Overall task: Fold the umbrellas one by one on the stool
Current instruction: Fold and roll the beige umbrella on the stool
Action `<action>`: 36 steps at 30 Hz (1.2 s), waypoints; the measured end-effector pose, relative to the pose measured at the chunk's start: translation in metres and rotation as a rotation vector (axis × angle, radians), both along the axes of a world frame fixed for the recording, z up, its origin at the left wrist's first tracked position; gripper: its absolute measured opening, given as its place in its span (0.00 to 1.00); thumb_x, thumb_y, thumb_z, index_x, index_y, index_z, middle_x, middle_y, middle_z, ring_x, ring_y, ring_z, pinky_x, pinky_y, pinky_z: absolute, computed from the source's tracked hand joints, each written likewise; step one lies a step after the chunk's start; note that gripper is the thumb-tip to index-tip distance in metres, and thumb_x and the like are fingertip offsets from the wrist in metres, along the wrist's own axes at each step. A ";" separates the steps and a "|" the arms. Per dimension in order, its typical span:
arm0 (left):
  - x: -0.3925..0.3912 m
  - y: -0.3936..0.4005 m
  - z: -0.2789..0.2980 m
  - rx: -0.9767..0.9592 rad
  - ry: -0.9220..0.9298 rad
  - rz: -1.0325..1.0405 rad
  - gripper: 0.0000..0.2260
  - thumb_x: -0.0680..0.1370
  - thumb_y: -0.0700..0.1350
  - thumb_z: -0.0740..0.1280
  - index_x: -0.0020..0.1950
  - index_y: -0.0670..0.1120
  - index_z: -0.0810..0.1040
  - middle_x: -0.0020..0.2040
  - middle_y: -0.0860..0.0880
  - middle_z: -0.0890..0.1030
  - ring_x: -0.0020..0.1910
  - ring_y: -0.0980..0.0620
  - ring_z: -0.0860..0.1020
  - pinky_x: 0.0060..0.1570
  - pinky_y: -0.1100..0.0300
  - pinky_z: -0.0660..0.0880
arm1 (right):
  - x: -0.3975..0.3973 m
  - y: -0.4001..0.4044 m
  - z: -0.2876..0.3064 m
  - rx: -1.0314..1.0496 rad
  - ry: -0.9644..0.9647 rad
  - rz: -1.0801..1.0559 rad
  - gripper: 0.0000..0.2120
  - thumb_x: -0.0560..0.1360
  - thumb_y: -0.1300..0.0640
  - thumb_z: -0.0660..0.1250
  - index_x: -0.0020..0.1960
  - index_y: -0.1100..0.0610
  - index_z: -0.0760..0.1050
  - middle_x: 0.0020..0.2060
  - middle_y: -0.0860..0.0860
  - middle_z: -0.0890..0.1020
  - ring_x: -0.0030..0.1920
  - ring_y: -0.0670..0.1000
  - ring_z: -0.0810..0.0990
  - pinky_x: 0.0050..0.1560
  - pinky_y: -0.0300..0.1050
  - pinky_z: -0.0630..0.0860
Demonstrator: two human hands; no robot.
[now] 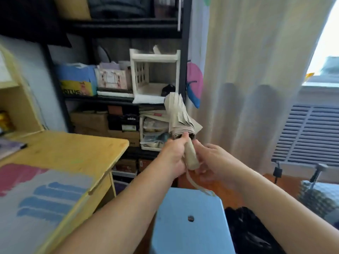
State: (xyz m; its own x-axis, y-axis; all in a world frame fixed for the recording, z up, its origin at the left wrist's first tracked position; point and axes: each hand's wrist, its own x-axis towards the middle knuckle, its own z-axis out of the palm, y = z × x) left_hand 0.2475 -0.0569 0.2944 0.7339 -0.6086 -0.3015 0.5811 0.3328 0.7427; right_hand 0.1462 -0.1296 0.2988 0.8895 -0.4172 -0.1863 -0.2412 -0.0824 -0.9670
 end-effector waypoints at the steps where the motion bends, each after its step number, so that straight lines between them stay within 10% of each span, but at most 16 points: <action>1: 0.000 -0.007 0.017 -0.011 0.020 -0.016 0.14 0.84 0.49 0.65 0.64 0.40 0.74 0.46 0.42 0.82 0.41 0.46 0.83 0.37 0.49 0.83 | 0.004 -0.002 0.014 -0.009 0.012 -0.009 0.19 0.79 0.38 0.65 0.62 0.51 0.76 0.38 0.55 0.80 0.33 0.53 0.79 0.35 0.45 0.77; 6: 0.018 -0.009 0.063 0.158 -0.284 -0.066 0.18 0.84 0.56 0.64 0.66 0.43 0.74 0.47 0.42 0.85 0.41 0.46 0.82 0.33 0.59 0.78 | 0.024 -0.004 0.057 0.087 -0.038 -0.034 0.12 0.82 0.47 0.65 0.54 0.55 0.71 0.30 0.54 0.66 0.22 0.49 0.62 0.23 0.38 0.59; 13: 0.183 0.107 0.036 1.359 -1.315 -0.017 0.12 0.85 0.55 0.59 0.64 0.52 0.75 0.50 0.52 0.81 0.45 0.51 0.80 0.45 0.53 0.79 | 0.104 -0.016 0.095 -0.119 -0.067 -0.116 0.16 0.81 0.50 0.67 0.43 0.63 0.77 0.31 0.57 0.73 0.24 0.52 0.69 0.26 0.39 0.65; 23: 0.321 0.117 -0.048 1.502 -1.172 0.076 0.19 0.83 0.55 0.59 0.73 0.50 0.68 0.59 0.48 0.80 0.54 0.46 0.81 0.53 0.48 0.80 | 0.363 -0.009 0.102 -0.379 -0.062 -0.142 0.12 0.83 0.54 0.58 0.41 0.55 0.69 0.35 0.54 0.72 0.28 0.50 0.68 0.24 0.38 0.66; 32: 0.334 0.113 -0.053 1.587 -1.422 0.225 0.16 0.82 0.50 0.61 0.70 0.50 0.69 0.60 0.47 0.78 0.58 0.44 0.78 0.50 0.49 0.76 | 0.482 -0.040 0.079 -1.047 0.150 -0.130 0.24 0.83 0.51 0.58 0.75 0.62 0.65 0.68 0.64 0.74 0.66 0.65 0.75 0.64 0.58 0.74; 36: 0.336 0.113 -0.059 1.596 -1.376 0.174 0.17 0.82 0.50 0.62 0.71 0.50 0.70 0.61 0.46 0.77 0.59 0.44 0.78 0.50 0.49 0.76 | 0.489 -0.047 0.065 -1.418 0.214 -0.034 0.17 0.82 0.58 0.56 0.68 0.60 0.71 0.63 0.62 0.78 0.60 0.66 0.78 0.50 0.53 0.71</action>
State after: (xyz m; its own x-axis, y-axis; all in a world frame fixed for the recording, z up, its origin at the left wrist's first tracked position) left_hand 0.5832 0.0558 0.2357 0.8907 -0.3526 0.2869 -0.4135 -0.8906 0.1893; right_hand 0.6348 -0.1767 0.3639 0.8841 -0.3805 0.2712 -0.3900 -0.9206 -0.0200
